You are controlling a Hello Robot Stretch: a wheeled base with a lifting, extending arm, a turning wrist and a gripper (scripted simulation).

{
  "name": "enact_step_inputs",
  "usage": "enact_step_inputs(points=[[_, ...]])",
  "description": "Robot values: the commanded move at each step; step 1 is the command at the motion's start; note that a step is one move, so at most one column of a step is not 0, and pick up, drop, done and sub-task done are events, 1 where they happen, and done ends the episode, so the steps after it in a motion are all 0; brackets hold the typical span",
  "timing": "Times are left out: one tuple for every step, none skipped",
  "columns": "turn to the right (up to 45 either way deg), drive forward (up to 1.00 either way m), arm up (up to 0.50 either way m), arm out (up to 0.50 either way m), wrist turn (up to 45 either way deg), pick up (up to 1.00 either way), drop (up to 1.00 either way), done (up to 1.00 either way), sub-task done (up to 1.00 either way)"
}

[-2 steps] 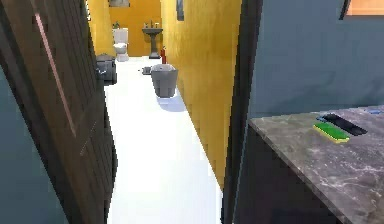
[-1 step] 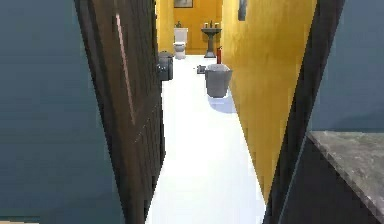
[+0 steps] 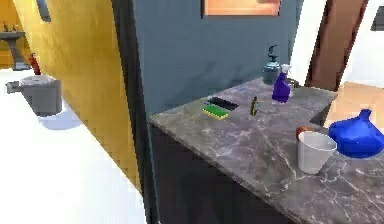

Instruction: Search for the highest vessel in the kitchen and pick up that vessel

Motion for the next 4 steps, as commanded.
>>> enact_step_inputs(points=[[0.0,0.30,0.00,0.00,0.0,0.00,0.00,0.00,0.00],[-30.0,0.00,0.00,0.00,0.0,0.00,0.00,0.00,0.00],[0.0,0.00,0.50,0.00,0.0,0.00,0.00,0.00,0.00],[0.0,0.00,0.38,0.00,0.0,0.00,0.00,0.00,0.00]])
